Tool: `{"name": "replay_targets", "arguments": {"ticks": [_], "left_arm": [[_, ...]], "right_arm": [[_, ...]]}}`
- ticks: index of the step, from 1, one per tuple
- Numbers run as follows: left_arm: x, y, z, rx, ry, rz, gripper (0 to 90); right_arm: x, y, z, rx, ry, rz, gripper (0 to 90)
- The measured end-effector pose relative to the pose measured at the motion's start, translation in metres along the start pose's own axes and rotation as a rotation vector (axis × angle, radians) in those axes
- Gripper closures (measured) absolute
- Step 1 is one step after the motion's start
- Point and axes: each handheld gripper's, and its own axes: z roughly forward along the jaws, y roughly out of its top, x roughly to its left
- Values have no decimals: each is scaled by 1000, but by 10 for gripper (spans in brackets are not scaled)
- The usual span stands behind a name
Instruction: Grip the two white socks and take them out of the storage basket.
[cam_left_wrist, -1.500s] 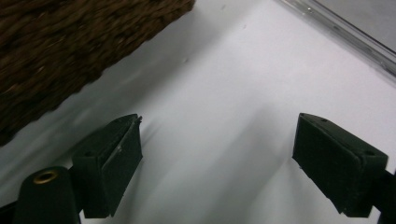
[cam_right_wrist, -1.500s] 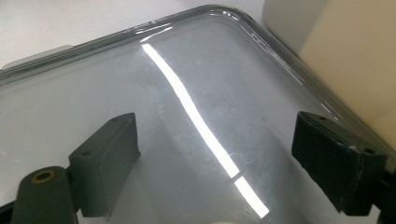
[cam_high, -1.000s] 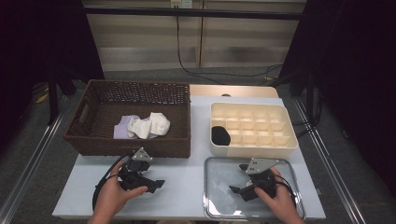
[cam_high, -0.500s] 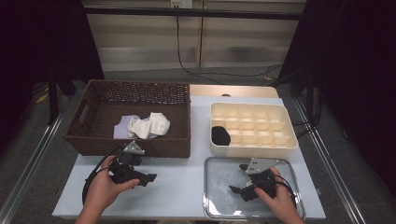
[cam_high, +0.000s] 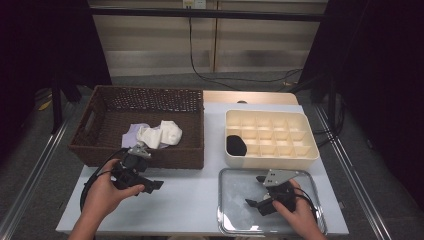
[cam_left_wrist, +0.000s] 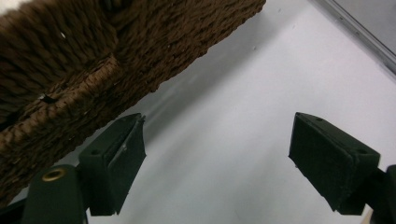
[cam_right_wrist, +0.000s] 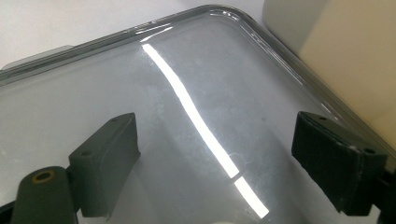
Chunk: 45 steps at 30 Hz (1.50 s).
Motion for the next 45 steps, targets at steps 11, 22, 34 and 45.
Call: {"name": "replay_targets", "arguments": {"ticks": [11, 22, 34, 45], "left_arm": [[2, 13, -14, 15, -10, -5, 187], [3, 29, -30, 31, -19, 2, 187], [5, 54, -47, 35, -11, 34, 188], [19, 72, -54, 14, 12, 12, 191]], "right_arm": [[0, 0, 0, 0, 0, 0, 139], [0, 0, 0, 1, 0, 1, 139], [0, 0, 0, -1, 1, 1, 139], [0, 0, 0, -1, 0, -2, 139]]}}
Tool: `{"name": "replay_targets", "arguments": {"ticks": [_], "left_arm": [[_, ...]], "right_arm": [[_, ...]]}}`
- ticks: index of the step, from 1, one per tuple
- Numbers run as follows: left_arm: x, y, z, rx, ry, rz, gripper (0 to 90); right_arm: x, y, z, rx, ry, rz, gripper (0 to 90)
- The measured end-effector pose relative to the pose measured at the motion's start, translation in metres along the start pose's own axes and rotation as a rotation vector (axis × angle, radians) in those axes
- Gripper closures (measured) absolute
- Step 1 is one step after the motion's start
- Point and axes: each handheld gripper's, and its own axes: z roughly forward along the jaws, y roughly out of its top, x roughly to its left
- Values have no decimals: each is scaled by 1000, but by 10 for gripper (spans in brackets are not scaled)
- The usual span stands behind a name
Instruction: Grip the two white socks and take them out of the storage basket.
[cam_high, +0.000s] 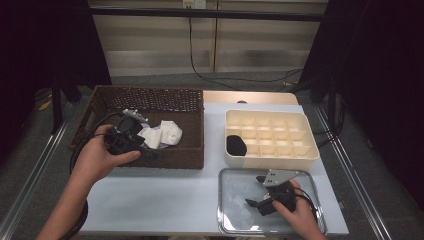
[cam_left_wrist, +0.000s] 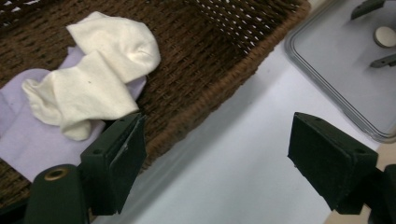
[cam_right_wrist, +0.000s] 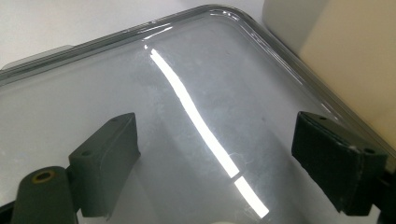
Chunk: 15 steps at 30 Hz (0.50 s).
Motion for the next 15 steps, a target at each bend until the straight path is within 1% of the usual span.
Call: {"name": "replay_targets", "arguments": {"ticks": [2, 3, 4, 5, 6, 7, 8, 10, 12, 14, 15], "left_arm": [[3, 2, 2, -8, 5, -12, 192], [4, 3, 4, -6, 0, -22, 193], [6, 4, 6, -1, 2, -15, 193], [6, 5, 8, -3, 4, -25, 194], [8, 6, 9, 2, 4, -15, 194], [10, 6, 11, 3, 3, -16, 194], [12, 7, 12, -5, 2, -33, 195], [17, 8, 15, -3, 5, -40, 195], [20, 8, 20, -14, 22, -60, 196], [24, 9, 24, -15, 14, -62, 199], [25, 8, 26, -24, 6, -86, 200]], "right_arm": [[0, 0, 0, 0, 0, 0, 139], [0, 0, 0, 1, 0, 2, 139], [0, 0, 0, 0, 0, 2, 139], [0, 0, 0, 0, 0, 2, 139], [0, 0, 0, 0, 0, 0, 139], [0, 0, 0, 0, 0, 0, 139], [0, 0, 0, 0, 0, 2, 139], [0, 0, 0, 0, 0, 0, 139], [0, 0, 0, 0, 0, 0, 139], [0, 0, 0, 0, 0, 0, 139], [0, 0, 0, 0, 0, 2, 139]]}}
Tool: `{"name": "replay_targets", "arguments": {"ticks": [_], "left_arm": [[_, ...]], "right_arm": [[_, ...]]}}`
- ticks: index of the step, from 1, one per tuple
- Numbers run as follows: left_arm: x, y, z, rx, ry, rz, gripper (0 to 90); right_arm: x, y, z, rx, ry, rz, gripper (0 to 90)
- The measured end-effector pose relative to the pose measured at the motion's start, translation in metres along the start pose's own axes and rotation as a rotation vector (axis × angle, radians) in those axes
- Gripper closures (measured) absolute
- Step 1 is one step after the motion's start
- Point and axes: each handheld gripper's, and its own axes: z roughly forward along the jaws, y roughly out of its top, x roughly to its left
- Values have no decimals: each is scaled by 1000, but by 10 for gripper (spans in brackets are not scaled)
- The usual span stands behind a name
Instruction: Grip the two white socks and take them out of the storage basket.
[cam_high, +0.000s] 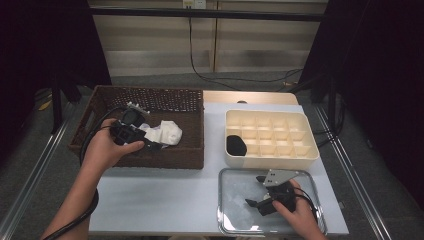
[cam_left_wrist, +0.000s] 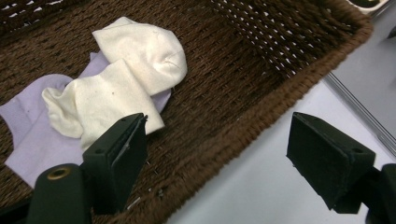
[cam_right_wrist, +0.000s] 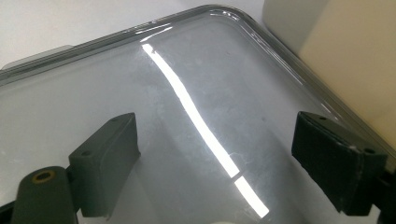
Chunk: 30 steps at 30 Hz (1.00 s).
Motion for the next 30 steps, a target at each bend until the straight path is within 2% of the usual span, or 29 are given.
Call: {"name": "replay_targets", "arguments": {"ticks": [2, 5, 8, 16, 20, 21, 22, 30], "left_arm": [[4, 1, 4, 7, 11, 14, 202], [8, 4, 8, -4, 5, -6, 203], [13, 7, 12, -3, 18, -5, 204], [28, 11, 18, -15, 20, -46, 209], [35, 12, 23, -10, 36, -63, 210], [35, 12, 26, -26, 39, -93, 209], [38, 13, 26, -6, 40, -67, 210], [51, 15, 35, -2, 50, -112, 211]], "right_arm": [[0, 0, 0, 0, 0, -1, 139], [0, 0, 0, 0, 0, 1, 139], [0, 0, 0, 0, 0, 1, 139], [0, 0, 0, 0, 0, -1, 139], [0, 0, 0, -1, 0, -2, 139], [0, 0, 0, -1, 0, -2, 139], [0, 0, 0, 2, -1, -2, 139], [0, 0, 0, 0, 0, 0, 139]]}}
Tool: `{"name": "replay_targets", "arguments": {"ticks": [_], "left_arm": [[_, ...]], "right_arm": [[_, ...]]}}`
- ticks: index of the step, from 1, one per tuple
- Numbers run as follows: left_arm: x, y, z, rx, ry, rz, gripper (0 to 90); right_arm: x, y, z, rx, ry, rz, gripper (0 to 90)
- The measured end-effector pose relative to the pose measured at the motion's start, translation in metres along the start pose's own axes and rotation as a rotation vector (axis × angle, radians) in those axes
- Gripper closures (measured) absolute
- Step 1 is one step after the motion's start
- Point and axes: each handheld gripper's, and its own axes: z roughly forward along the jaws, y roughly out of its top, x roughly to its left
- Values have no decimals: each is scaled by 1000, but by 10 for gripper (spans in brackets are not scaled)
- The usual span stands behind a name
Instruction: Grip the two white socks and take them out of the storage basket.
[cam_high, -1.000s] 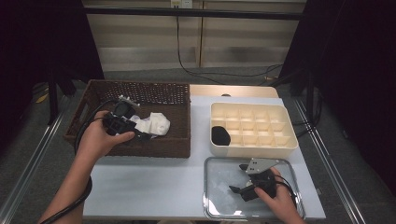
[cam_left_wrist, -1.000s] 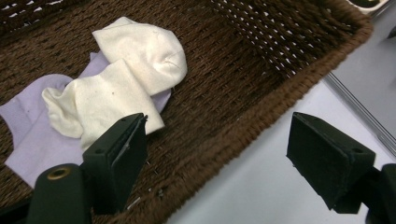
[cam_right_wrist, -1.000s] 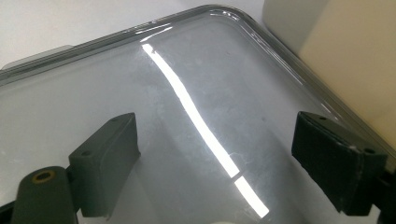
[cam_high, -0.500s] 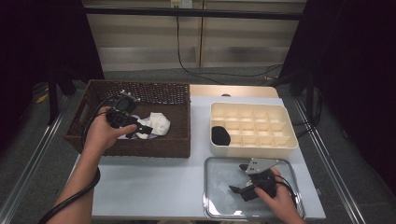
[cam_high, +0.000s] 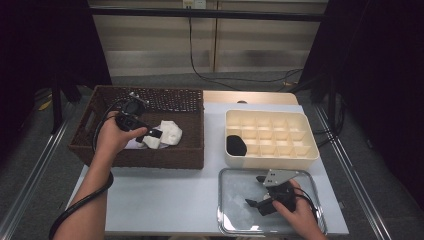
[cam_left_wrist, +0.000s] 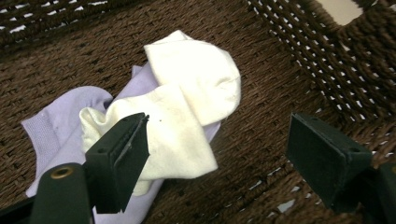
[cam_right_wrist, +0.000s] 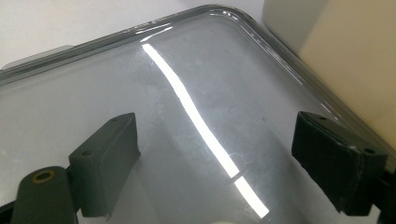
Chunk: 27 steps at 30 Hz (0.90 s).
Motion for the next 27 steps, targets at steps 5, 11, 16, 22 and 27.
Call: {"name": "replay_targets", "arguments": {"ticks": [5, 11, 16, 22, 27], "left_arm": [[14, 0, 5, 9, 16, -29, 217], [22, 4, 11, 25, 35, -45, 217], [26, 7, 18, 45, 43, -47, 218], [34, 14, 20, 50, 62, -75, 218], [39, 16, 28, 66, 78, -70, 217]], "right_arm": [[0, 0, 0, -1, 0, -2, 139], [0, 0, 0, 0, -1, 2, 139], [0, 0, 0, 0, 0, 4, 139], [0, 0, 0, -1, 0, 4, 139], [0, 0, 0, -1, 0, 2, 139]]}}
